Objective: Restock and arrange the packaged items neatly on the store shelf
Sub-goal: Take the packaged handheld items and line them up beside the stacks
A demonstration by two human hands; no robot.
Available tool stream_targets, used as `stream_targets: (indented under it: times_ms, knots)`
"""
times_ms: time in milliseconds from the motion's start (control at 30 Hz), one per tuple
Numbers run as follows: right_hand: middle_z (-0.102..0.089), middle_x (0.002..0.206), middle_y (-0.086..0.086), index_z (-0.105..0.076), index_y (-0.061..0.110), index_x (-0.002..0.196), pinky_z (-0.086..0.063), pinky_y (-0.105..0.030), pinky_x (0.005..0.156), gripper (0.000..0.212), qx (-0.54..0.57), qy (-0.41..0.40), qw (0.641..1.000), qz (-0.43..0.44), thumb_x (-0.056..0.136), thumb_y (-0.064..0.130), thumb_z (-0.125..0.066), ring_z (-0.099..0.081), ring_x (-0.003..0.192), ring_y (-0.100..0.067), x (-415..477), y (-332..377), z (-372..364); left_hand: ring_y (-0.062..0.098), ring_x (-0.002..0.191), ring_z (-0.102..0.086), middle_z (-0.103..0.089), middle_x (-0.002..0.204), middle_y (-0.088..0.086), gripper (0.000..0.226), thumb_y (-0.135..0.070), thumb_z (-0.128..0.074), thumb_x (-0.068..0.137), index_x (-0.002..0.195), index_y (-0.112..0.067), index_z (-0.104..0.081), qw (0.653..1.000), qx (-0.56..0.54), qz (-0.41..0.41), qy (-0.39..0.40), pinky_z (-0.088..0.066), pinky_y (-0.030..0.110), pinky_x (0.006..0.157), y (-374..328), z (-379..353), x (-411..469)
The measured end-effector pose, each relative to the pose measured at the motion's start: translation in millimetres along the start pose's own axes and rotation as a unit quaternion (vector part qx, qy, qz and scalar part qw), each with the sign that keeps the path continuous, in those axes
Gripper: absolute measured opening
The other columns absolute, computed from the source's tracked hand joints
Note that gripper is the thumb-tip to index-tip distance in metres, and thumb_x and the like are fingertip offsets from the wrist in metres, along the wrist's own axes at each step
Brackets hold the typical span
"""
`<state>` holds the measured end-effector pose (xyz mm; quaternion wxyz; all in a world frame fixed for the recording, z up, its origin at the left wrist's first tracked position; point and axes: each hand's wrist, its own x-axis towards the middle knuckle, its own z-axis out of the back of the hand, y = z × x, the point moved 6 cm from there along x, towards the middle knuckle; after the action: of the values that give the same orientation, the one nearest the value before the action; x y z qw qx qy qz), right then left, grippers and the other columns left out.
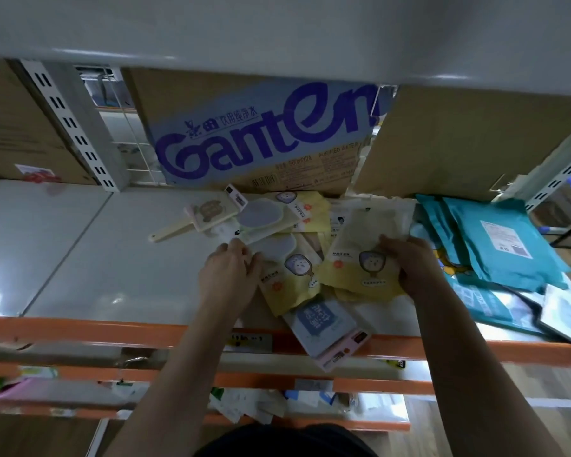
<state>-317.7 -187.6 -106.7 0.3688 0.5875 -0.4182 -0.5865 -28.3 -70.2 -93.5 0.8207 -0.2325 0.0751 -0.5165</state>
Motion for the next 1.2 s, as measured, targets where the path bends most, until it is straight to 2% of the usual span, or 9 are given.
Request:
stream_targets:
  times_ms: [100, 233, 400, 600, 800, 900, 967, 1067, 1200]
  knots:
    - [-0.068, 0.085, -0.016, -0.064, 0.005, 0.091, -0.058, -0.032, 0.056, 0.016, 0.002, -0.01, 1.0, 0.007, 0.094, 0.019, -0.059, -0.067, 0.068, -0.026, -10, -3, 10, 0.037, 0.108, -0.052, -0.055, 0.115, 0.017, 0.057, -0.058, -0.047, 0.09, 0.117, -0.008, -0.048, 0.999, 0.031, 0.041, 0.004, -0.045, 0.042, 0.079, -8, -9, 12]
    - [-0.069, 0.086, -0.019, -0.065, 0.003, 0.094, -0.057, -0.034, 0.06, 0.022, -0.008, 0.014, 1.0, 0.017, 0.096, 0.024, -0.057, -0.069, 0.07, -0.029, -20, -9, 16, 0.037, 0.111, -0.05, -0.053, 0.119, 0.018, 0.072, -0.066, -0.058, 0.08, 0.118, -0.006, -0.047, 0.996, 0.058, 0.067, 0.001, -0.044, 0.044, 0.086, -12, -15, 21]
    - [-0.072, 0.072, -0.011, -0.065, 0.007, 0.086, -0.058, -0.029, 0.051, 0.018, -0.002, 0.028, 0.999, 0.02, 0.095, 0.021, -0.058, -0.07, 0.059, -0.021, -25, -14, 13, 0.034, 0.104, -0.056, -0.061, 0.109, 0.01, 0.057, -0.053, -0.074, 0.073, 0.104, -0.015, -0.043, 0.994, -0.061, 0.093, 0.023, -0.043, 0.037, 0.076, -8, -20, 28]
    - [-0.073, 0.066, -0.005, -0.065, 0.009, 0.085, -0.056, -0.028, 0.048, 0.017, 0.005, 0.047, 0.998, 0.032, 0.096, 0.019, -0.057, -0.071, 0.058, -0.02, -28, -12, 12, 0.023, 0.079, -0.051, -0.053, 0.085, 0.0, 0.047, -0.037, -0.078, 0.075, 0.098, -0.016, -0.042, 0.985, -0.125, 0.117, 0.028, -0.037, 0.032, 0.064, 3, -14, 35]
    - [-0.073, 0.068, -0.005, -0.065, 0.01, 0.091, -0.053, -0.026, 0.045, 0.015, -0.015, 0.063, 0.997, 0.04, 0.094, 0.024, -0.059, -0.071, 0.058, -0.021, -28, -8, 6, 0.019, 0.07, -0.059, -0.061, 0.092, 0.008, 0.042, -0.02, -0.083, 0.073, 0.1, -0.012, -0.052, 0.905, -0.364, 0.219, 0.01, -0.044, 0.028, 0.051, 25, -10, 21]
    - [-0.073, 0.068, -0.006, -0.065, 0.009, 0.095, -0.051, -0.025, 0.044, 0.017, -0.023, 0.083, 0.996, 0.037, 0.093, 0.025, -0.06, -0.071, 0.058, -0.022, -31, -7, -6, 0.028, 0.074, -0.067, -0.065, 0.104, 0.023, 0.056, -0.014, -0.085, 0.071, 0.115, -0.001, -0.052, 0.84, -0.474, 0.263, 0.027, -0.05, 0.029, 0.048, 30, -6, 7]
    - [-0.072, 0.065, -0.003, -0.067, 0.009, 0.095, -0.049, -0.022, 0.043, 0.017, -0.031, 0.085, 0.995, 0.036, 0.092, 0.024, -0.062, -0.07, 0.056, -0.019, -32, -7, -14, 0.026, 0.068, -0.07, -0.069, 0.096, 0.024, 0.063, -0.013, -0.085, 0.071, 0.122, 0.003, -0.051, 0.832, -0.486, 0.265, 0.041, -0.052, 0.028, 0.049, 31, 1, -4]
    - [-0.073, 0.07, 0.0, -0.069, 0.015, 0.094, -0.048, -0.02, 0.046, 0.016, -0.068, 0.094, 0.992, 0.052, 0.09, 0.029, -0.062, -0.07, 0.06, -0.015, -37, -6, -30, 0.025, 0.052, -0.065, -0.069, 0.078, 0.021, 0.042, -0.007, -0.082, 0.072, 0.107, 0.006, -0.061, 0.839, -0.486, 0.244, 0.033, -0.047, 0.027, 0.044, 36, 13, -18]
    - [-0.068, 0.063, 0.017, -0.068, 0.023, 0.086, -0.044, -0.012, 0.044, 0.012, -0.123, 0.1, 0.982, 0.102, 0.091, 0.032, -0.061, -0.062, 0.056, 0.006, -47, -4, -55, 0.025, 0.06, -0.068, -0.071, 0.067, 0.01, 0.007, -0.004, -0.078, 0.073, 0.075, -0.009, -0.074, 0.878, -0.431, 0.208, -0.014, -0.051, 0.028, 0.051, 59, 35, -33]
